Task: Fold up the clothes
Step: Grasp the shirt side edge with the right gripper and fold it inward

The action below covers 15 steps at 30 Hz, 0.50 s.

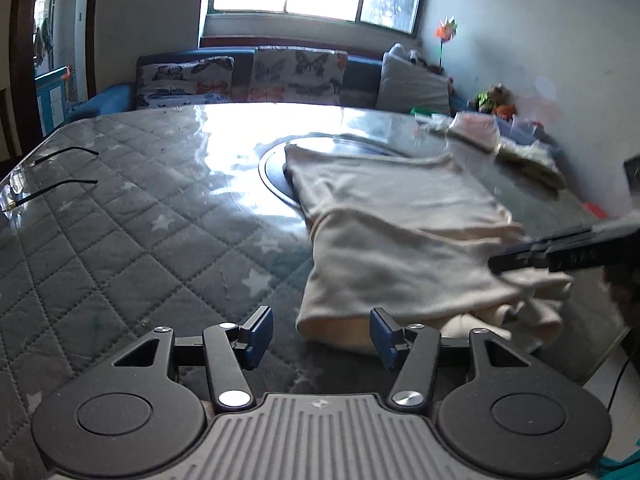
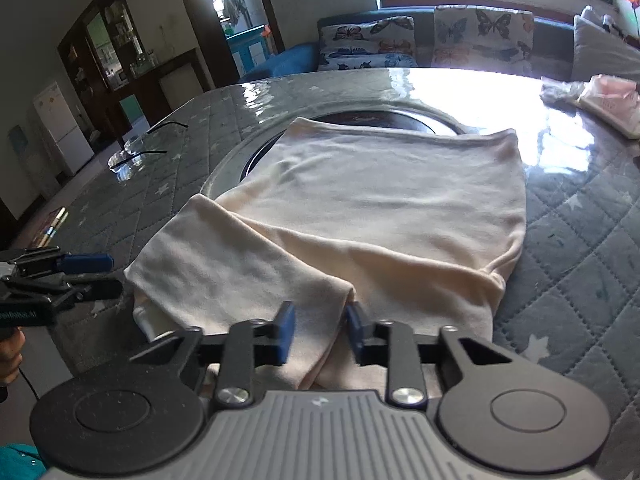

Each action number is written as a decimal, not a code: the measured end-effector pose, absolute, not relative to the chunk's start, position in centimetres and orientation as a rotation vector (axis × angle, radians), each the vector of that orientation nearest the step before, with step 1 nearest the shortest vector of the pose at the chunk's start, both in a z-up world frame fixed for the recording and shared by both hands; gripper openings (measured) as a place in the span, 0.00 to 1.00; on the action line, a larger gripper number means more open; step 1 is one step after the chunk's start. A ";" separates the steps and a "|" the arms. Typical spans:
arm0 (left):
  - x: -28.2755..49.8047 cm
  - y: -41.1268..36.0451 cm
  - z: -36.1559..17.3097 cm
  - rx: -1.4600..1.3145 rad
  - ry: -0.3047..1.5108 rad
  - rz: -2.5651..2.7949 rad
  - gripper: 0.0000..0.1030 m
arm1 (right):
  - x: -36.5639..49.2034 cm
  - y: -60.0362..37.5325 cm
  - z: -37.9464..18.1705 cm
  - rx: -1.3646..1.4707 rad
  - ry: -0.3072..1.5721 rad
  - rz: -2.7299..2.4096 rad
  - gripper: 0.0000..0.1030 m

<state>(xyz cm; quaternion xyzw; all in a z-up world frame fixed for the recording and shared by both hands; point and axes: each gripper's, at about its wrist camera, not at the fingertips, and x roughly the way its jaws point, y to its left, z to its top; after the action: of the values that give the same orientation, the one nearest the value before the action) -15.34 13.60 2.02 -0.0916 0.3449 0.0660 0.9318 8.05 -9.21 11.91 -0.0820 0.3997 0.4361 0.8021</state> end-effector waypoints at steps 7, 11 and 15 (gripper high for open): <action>-14.5 12.9 1.3 -0.178 0.709 0.135 0.55 | 7.5 -9.7 14.7 -0.197 0.757 0.935 0.05; -14.1 12.3 1.2 -0.144 0.704 0.141 0.54 | 7.0 -10.0 17.2 -0.224 0.667 0.941 0.05; -13.9 11.4 0.8 -0.085 0.710 0.143 0.49 | 7.0 -10.2 19.1 -0.238 0.613 0.940 0.05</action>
<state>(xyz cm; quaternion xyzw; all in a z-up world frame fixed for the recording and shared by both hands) -13.87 11.43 0.84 -0.0417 0.3472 0.0700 0.9342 6.95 -10.17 19.07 -0.1125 0.2900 0.4445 0.8400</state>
